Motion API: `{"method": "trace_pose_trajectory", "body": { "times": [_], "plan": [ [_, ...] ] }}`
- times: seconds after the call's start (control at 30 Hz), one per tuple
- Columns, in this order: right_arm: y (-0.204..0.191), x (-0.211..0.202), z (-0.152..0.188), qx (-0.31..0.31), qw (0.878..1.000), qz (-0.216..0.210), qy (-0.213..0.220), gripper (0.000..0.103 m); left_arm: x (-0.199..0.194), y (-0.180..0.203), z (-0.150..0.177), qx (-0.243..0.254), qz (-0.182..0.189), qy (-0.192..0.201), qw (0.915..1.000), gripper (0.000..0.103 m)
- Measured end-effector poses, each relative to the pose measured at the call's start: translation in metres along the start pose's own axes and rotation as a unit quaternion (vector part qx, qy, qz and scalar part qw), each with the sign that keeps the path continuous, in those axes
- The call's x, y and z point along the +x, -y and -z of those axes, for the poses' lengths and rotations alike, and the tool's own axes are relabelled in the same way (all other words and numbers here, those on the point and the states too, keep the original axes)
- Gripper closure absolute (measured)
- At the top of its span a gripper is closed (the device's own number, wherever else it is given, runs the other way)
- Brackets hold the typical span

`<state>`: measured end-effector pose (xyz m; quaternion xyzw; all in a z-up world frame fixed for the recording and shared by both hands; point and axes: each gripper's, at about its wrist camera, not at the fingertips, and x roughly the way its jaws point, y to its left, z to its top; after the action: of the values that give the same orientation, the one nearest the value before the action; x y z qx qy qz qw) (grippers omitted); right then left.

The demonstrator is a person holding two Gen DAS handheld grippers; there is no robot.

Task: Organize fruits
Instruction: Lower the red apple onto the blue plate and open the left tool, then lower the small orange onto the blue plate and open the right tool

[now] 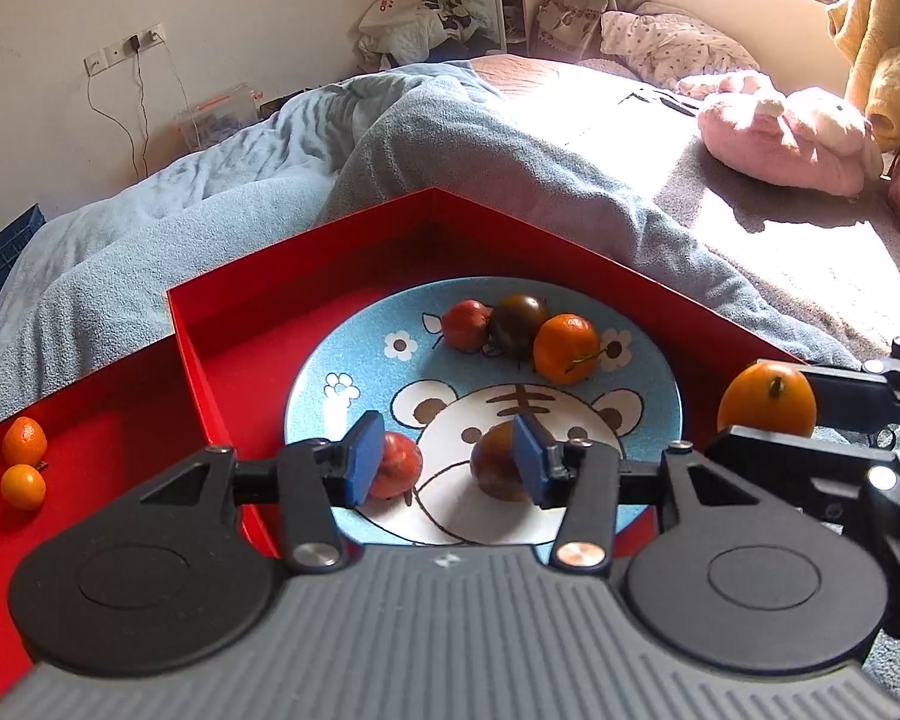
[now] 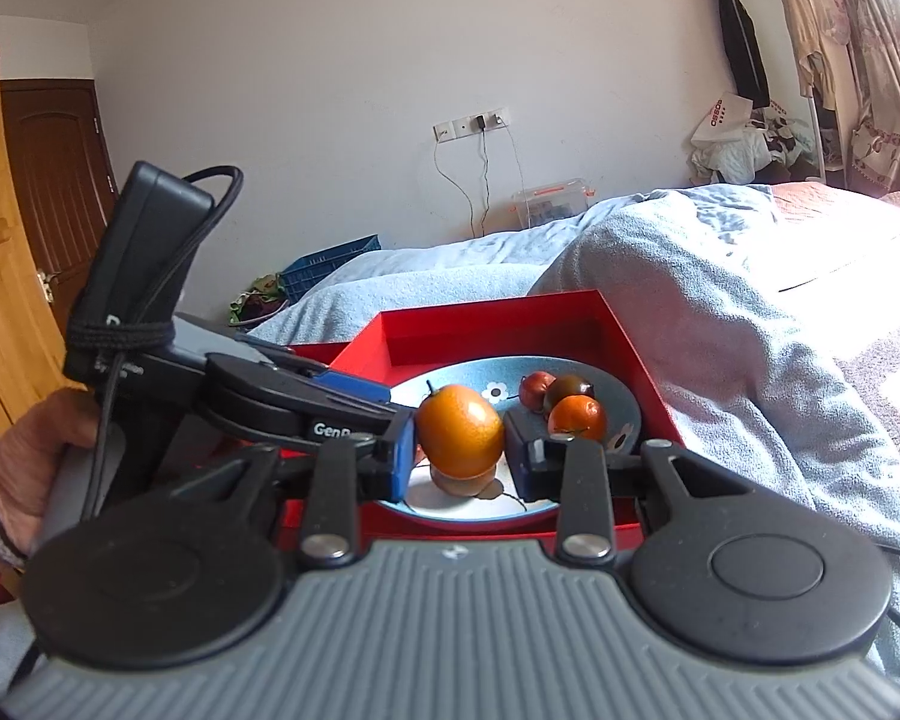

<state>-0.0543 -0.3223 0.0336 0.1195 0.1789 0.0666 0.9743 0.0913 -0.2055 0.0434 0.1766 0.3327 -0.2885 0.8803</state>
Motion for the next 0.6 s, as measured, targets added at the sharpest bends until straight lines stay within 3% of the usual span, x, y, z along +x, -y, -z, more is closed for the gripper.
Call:
{"method": "trace_pose_trajectory", "body": {
  "times": [0.27, 0.37, 0.6],
  "plan": [
    [-0.003, 0.004, -0.001, -0.006, 1.000, -0.001, -0.012, 0.068, -0.045, -0.006, 0.007, -0.023, 0.000, 0.044, 0.9988, 0.048],
    [-0.004, 0.007, -0.003, -0.009, 1.000, -0.004, -0.018, 0.068, -0.065, -0.007, 0.012, -0.028, -0.004, 0.063, 0.9976, 0.043],
    [-0.007, 0.026, -0.010, -0.012, 0.999, -0.014, -0.048, 0.068, -0.096, -0.014, 0.025, -0.038, -0.013, 0.079, 0.9960, 0.041]
  ]
}}
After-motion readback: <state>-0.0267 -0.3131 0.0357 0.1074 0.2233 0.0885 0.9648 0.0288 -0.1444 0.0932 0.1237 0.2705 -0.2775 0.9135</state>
